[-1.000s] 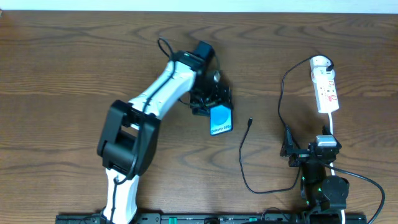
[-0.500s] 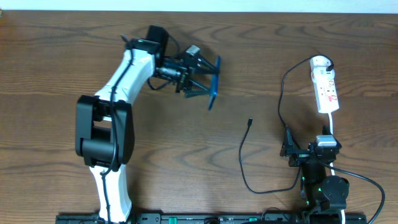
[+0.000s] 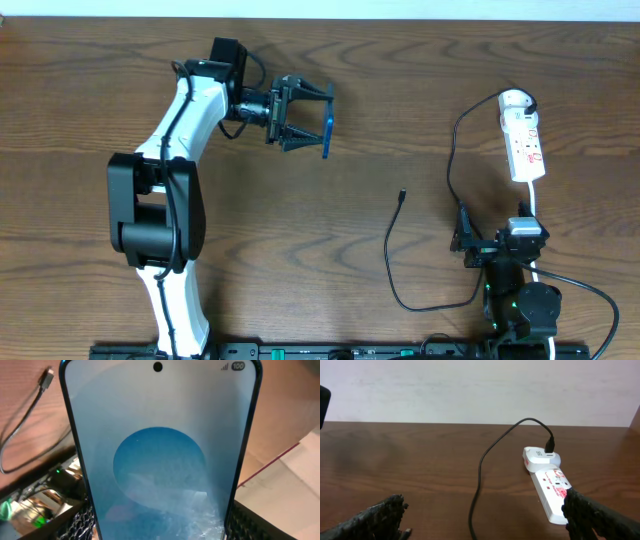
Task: Plug charger to phone and switch on socket
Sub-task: 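Lift the phone with the left gripper and raise it upright, then move the right gripper toward the phone held by the left gripper, then grasp the phone's bottom end with the right gripper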
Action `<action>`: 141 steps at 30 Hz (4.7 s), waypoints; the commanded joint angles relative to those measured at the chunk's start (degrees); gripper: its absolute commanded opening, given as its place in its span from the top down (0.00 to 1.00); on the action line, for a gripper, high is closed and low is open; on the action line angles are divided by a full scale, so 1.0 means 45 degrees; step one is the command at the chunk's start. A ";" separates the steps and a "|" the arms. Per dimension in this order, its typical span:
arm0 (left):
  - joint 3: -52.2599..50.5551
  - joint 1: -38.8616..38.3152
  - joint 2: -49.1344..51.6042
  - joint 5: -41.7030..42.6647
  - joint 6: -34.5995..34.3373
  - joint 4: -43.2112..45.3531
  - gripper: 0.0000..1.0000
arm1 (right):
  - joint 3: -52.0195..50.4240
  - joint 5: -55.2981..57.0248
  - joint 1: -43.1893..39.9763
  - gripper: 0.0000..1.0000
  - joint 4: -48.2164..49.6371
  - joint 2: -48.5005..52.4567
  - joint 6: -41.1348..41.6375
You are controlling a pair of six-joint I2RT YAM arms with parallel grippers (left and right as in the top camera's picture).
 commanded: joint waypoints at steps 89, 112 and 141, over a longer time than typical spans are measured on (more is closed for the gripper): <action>0.0199 0.0767 -0.3628 -0.0151 -0.3143 0.0010 0.30 | 1.0579 -1.6806 0.1540 0.01 0.7305 1.3736 0.9622; 0.0199 0.0767 -0.3628 -0.1243 -0.3196 0.0015 0.30 | 1.7471 -0.0719 0.6455 0.01 -0.8388 1.5033 0.5285; 0.0199 0.0549 -0.3628 -0.4852 -0.3551 0.0155 0.30 | 1.9739 0.2011 0.8981 0.14 -0.7810 1.9647 0.8155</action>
